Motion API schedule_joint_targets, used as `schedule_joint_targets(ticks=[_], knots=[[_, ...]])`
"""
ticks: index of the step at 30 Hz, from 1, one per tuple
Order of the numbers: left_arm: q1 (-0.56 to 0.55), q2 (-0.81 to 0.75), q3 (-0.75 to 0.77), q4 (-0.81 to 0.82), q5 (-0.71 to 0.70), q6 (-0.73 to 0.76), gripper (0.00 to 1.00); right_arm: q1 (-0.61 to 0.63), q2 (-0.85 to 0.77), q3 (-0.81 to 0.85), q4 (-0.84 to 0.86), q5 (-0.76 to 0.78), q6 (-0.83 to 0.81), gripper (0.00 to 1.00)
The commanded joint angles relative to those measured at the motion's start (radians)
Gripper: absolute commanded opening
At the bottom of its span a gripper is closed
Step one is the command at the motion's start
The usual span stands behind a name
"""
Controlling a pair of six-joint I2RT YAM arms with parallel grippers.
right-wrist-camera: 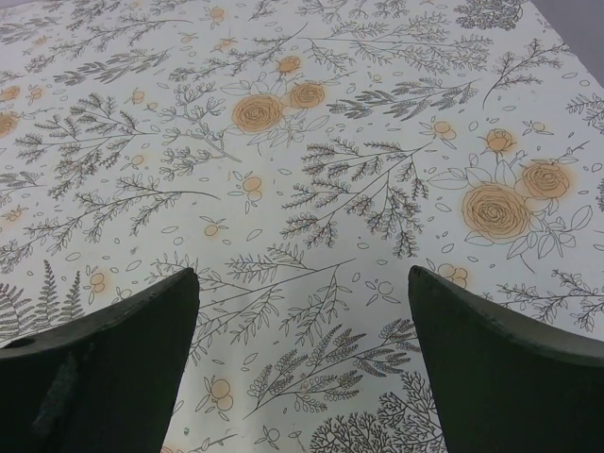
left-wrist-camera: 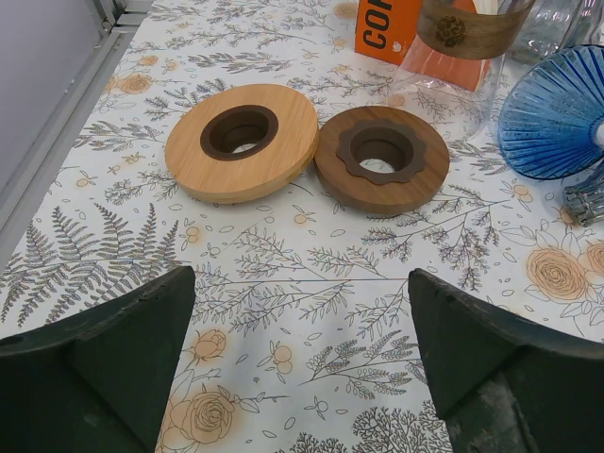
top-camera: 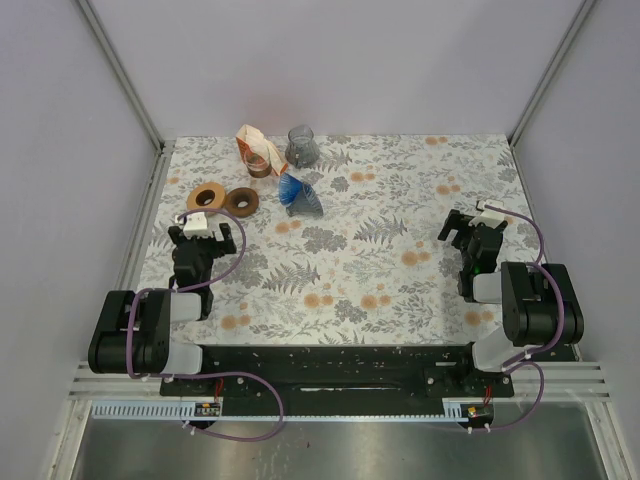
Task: Place the coffee filter in the dripper
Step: Pick up the coffee server from the center of the board.
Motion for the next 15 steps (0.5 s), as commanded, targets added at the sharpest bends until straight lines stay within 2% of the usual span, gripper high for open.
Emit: schedule_joint_targets(ticks=[1, 5, 8, 11, 15], knots=[[-0.002, 0.002, 0.030, 0.044, 0.020, 0.009, 0.99, 0.002, -0.039, 0.027, 0.004, 0.021, -0.001, 1.00], [-0.001, 0.001, 0.030, 0.044, 0.018, 0.009, 0.99, 0.002, -0.141, 0.144, -0.271, 0.036, 0.001, 0.99], [-0.001, 0.002, 0.030, 0.044, 0.020, 0.009, 0.99, 0.002, -0.194, 0.236, -0.412, 0.041, 0.052, 1.00], [-0.002, -0.005, 0.024, 0.052, 0.031, 0.009, 0.99, 0.002, -0.236, 0.336, -0.545, -0.041, 0.109, 0.97], [0.031, -0.099, 0.090, -0.139, 0.084, -0.012, 0.99, 0.023, -0.224, 0.520, -0.737, -0.140, 0.203, 0.88]])
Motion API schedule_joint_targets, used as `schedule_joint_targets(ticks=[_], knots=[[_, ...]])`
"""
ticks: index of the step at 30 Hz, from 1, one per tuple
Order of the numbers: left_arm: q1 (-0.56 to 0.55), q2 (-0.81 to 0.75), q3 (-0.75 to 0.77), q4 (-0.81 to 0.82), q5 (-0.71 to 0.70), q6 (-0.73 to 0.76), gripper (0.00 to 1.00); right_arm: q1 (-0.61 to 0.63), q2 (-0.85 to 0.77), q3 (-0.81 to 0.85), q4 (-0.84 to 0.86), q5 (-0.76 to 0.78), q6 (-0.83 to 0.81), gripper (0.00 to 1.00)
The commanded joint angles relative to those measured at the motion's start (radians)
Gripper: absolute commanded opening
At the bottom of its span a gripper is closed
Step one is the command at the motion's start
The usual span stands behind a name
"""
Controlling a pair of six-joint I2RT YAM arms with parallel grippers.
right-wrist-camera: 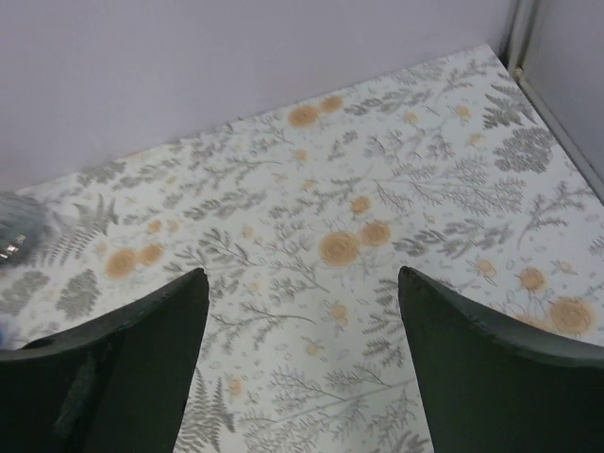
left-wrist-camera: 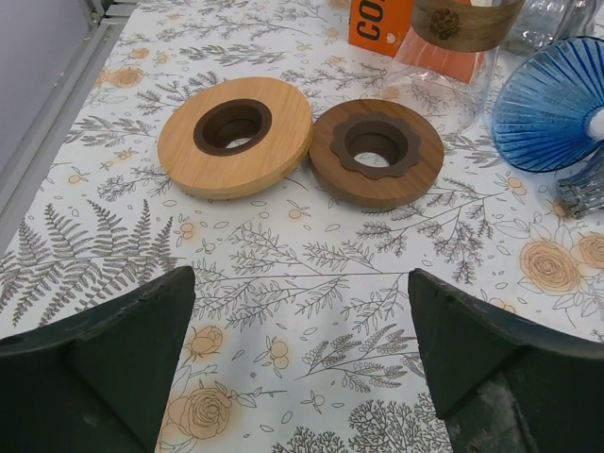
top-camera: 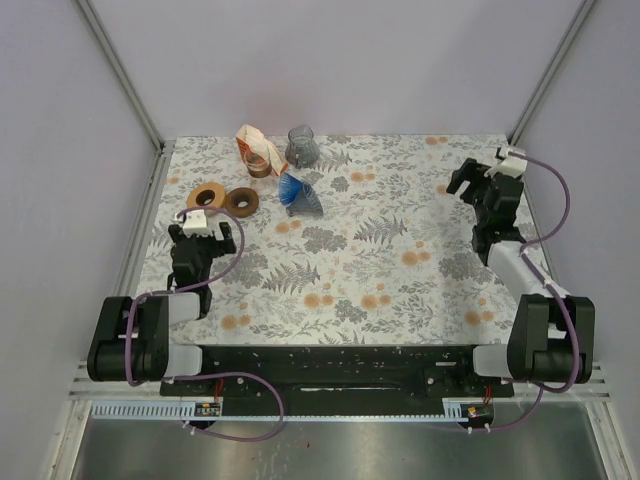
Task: Place the coffee filter in the dripper
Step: Pick up the coffee server from the center of the board.
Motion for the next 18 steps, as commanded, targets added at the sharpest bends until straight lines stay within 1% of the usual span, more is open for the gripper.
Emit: schedule_joint_targets(ticks=[1, 5, 7, 8, 9, 12, 14, 16, 18], knots=[[0.052, -0.096, 0.111, -0.147, 0.109, -0.021, 0.99, 0.043, 0.001, 0.212, -0.275, -0.103, 0.124, 0.87], [0.127, -0.139, 0.186, -0.282, 0.218, -0.054, 0.98, 0.223, 0.098, 0.436, -0.412, 0.000, 0.101, 0.84], [0.143, -0.151, 0.250, -0.398, 0.238, -0.043, 0.98, 0.293, 0.185, 0.574, -0.476, 0.017, 0.107, 0.84], [0.146, -0.149, 0.299, -0.493, 0.247, -0.032, 0.97, 0.322, 0.242, 0.655, -0.490, 0.014, 0.116, 0.83], [0.144, -0.146, 0.373, -0.626, 0.267, -0.006, 0.97, 0.343, 0.300, 0.727, -0.551, 0.014, 0.125, 0.83], [0.144, -0.139, 0.506, -0.878, 0.330, 0.072, 0.94, 0.402, 0.470, 0.989, -0.640, 0.003, 0.168, 0.82], [0.144, -0.137, 0.579, -0.986, 0.350, 0.087, 0.92, 0.431, 0.567, 1.097, -0.671, -0.020, 0.180, 0.81], [0.144, -0.136, 0.632, -1.056, 0.365, 0.098, 0.89, 0.468, 0.648, 1.217, -0.690, -0.040, 0.182, 0.80], [0.140, -0.125, 0.681, -1.101, 0.393, 0.095, 0.86, 0.492, 0.713, 1.286, -0.708, -0.052, 0.178, 0.80]])
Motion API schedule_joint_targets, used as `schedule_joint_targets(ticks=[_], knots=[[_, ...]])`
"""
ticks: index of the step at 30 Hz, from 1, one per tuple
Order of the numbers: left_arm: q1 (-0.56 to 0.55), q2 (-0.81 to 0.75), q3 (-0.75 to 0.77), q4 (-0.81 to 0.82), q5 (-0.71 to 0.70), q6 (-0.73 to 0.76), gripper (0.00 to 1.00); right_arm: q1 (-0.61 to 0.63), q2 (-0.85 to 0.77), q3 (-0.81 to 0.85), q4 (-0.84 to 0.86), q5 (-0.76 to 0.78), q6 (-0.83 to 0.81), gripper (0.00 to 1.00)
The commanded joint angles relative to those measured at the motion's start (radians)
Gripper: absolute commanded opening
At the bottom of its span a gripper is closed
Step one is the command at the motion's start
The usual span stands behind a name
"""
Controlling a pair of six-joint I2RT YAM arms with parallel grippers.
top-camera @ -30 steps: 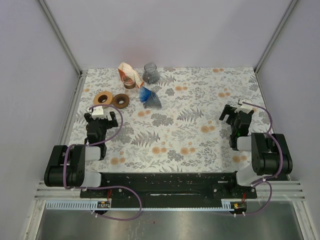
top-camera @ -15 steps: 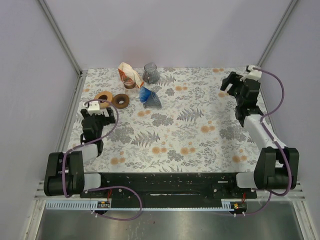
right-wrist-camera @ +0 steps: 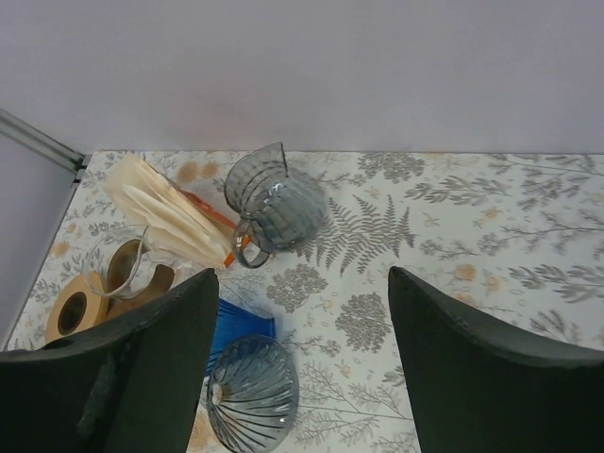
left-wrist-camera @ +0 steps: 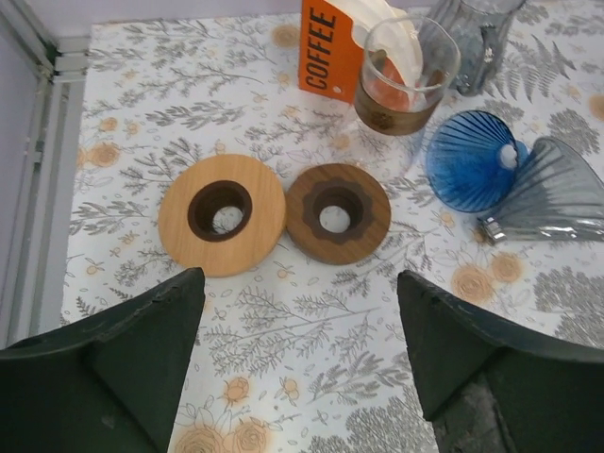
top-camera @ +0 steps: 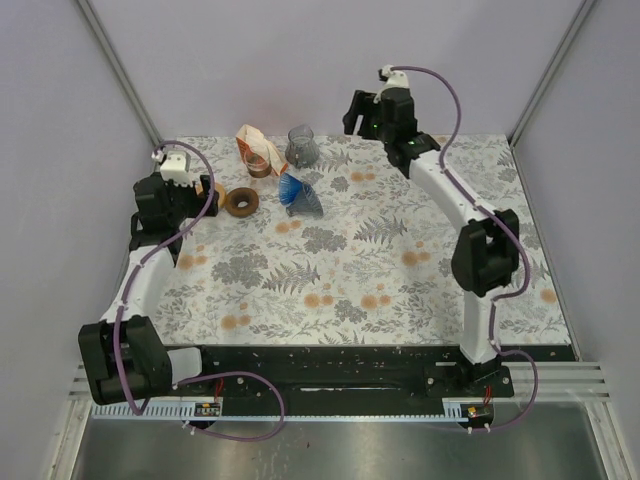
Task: Place the coffee filter in the dripper
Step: Pick up the coffee server from the center of the board.
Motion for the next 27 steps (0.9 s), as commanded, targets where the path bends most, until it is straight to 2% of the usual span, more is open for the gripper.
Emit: schedule_joint_targets(ticks=[1, 3, 6, 13, 20, 27], knots=[[-0.008, 0.008, 0.126, -0.241, 0.104, 0.031, 0.84, 0.057, 0.112, 0.175, -0.114, -0.036, 0.021, 0.80], [-0.041, 0.034, 0.186, -0.275, 0.109, 0.008, 0.79, 0.065, 0.131, 0.200, -0.128, -0.041, 0.018, 0.80], [-0.144, 0.092, 0.304, -0.330, 0.028, 0.005, 0.77, 0.065, 0.119, 0.186, -0.129, -0.030, 0.006, 0.80], [-0.371, 0.308, 0.548, -0.366, -0.133, 0.037, 0.72, 0.064, 0.019, 0.062, -0.126, 0.031, -0.080, 0.85], [-0.436, 0.572, 0.835, -0.453, -0.193, 0.019, 0.57, 0.024, -0.123, -0.101, -0.125, 0.066, -0.117, 0.87], [-0.491, 0.799, 1.086, -0.479, -0.299, 0.059, 0.53, -0.022, -0.274, -0.292, -0.096, 0.092, -0.163, 0.88]])
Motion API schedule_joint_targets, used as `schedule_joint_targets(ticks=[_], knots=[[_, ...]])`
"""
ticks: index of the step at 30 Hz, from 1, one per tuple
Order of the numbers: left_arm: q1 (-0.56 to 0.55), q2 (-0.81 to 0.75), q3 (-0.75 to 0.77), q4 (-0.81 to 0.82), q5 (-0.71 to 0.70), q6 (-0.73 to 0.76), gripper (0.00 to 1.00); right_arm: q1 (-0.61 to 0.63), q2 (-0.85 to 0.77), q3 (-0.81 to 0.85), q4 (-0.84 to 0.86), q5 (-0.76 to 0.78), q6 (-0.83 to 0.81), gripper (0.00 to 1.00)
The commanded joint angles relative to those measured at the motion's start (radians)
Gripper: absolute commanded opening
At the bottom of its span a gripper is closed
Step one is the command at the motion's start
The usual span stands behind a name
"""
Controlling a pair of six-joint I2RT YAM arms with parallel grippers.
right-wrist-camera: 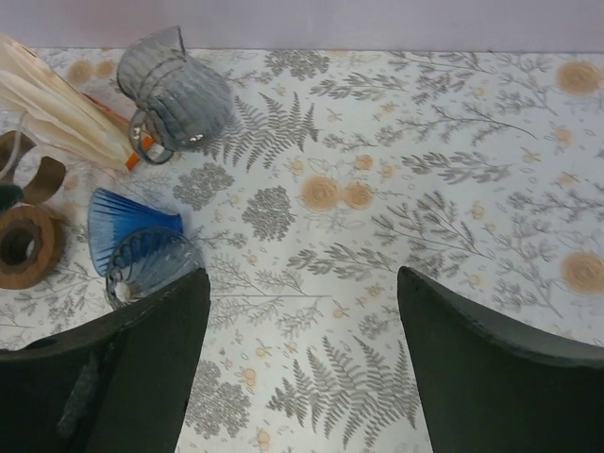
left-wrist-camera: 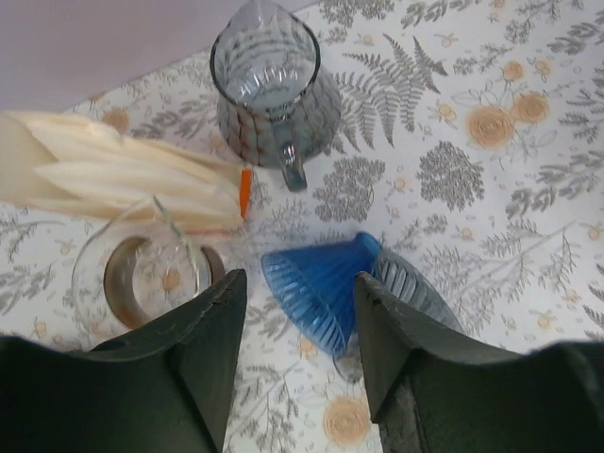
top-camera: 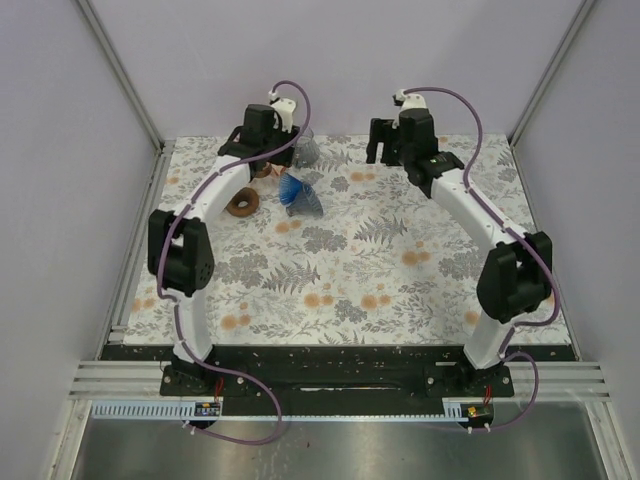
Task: Place the coffee filter in the dripper
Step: Pick up the coffee server from the center of the board.
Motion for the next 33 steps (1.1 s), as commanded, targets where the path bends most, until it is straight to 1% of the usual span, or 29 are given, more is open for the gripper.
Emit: schedule_joint_targets(ticks=[1, 4, 11, 21, 23, 25, 30, 33], knots=[[-0.038, 0.113, 0.184, -0.024, -0.111, 0.008, 0.52, -0.022, -0.124, -0.102, 0.048, 0.049, -0.054, 0.88], [-0.038, 0.215, 0.314, -0.090, -0.174, -0.053, 0.52, -0.025, -0.182, -0.175, 0.068, 0.080, -0.090, 0.89], [-0.036, 0.383, 0.468, -0.122, -0.200, -0.117, 0.52, -0.025, -0.322, -0.326, 0.134, 0.130, -0.149, 0.89], [-0.035, 0.544, 0.623, -0.144, -0.227, -0.079, 0.52, -0.025, -0.435, -0.432, 0.187, 0.153, -0.197, 0.90], [-0.033, 0.562, 0.631, -0.125, -0.227, -0.033, 0.52, -0.027, -0.446, -0.441, 0.191, 0.155, -0.195, 0.90], [-0.033, 0.575, 0.635, -0.110, -0.214, -0.007, 0.52, -0.027, -0.454, -0.447, 0.195, 0.161, -0.232, 0.90], [-0.035, 0.602, 0.649, -0.114, -0.199, 0.002, 0.45, -0.025, -0.468, -0.459, 0.211, 0.179, -0.263, 0.91], [-0.035, 0.601, 0.651, -0.099, -0.197, -0.001, 0.33, -0.027, -0.471, -0.461, 0.223, 0.189, -0.275, 0.91]])
